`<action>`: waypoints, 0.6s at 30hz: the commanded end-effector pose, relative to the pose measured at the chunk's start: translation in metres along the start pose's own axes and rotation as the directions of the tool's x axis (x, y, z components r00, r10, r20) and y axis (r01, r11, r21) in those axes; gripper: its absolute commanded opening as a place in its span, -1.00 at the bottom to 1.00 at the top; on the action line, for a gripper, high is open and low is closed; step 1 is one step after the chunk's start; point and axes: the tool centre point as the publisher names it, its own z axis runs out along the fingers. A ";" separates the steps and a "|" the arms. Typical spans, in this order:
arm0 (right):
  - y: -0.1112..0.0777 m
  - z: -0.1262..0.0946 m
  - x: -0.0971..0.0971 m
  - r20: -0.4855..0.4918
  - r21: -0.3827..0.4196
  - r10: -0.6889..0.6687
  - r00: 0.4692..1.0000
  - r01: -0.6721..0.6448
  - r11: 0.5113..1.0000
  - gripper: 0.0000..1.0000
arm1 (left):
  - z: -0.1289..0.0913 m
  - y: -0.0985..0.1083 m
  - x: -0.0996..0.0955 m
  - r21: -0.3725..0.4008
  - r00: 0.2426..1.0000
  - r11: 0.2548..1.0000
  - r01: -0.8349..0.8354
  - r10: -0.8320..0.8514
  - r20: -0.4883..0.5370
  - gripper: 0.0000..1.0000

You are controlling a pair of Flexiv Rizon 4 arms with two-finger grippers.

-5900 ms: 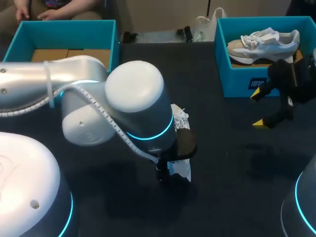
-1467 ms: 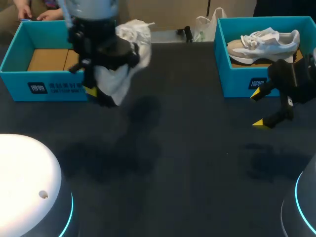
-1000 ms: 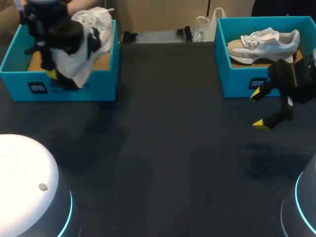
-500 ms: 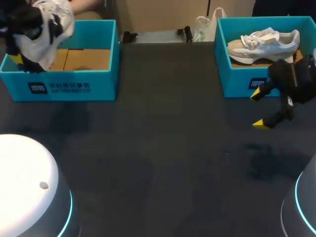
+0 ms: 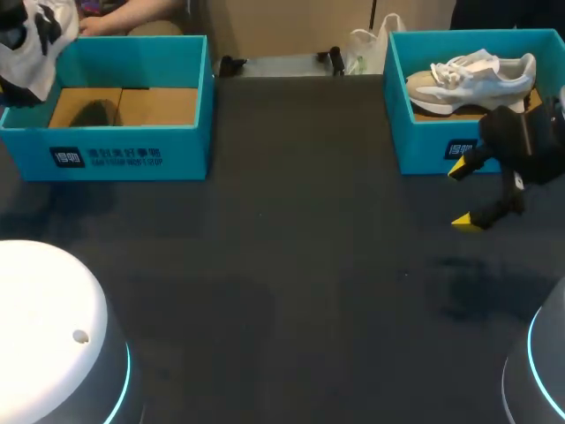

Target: Take the shoe out of the shoebox, open the shoe tongue, remove and reinsert the insole, then place the shoe into the shoebox

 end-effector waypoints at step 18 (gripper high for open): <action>0.000 0.001 0.001 0.001 0.003 0.001 1.000 -0.001 1.000 1.00 | 0.025 0.049 -0.088 -0.018 1.000 1.000 0.021 -0.021 -0.007 -1.00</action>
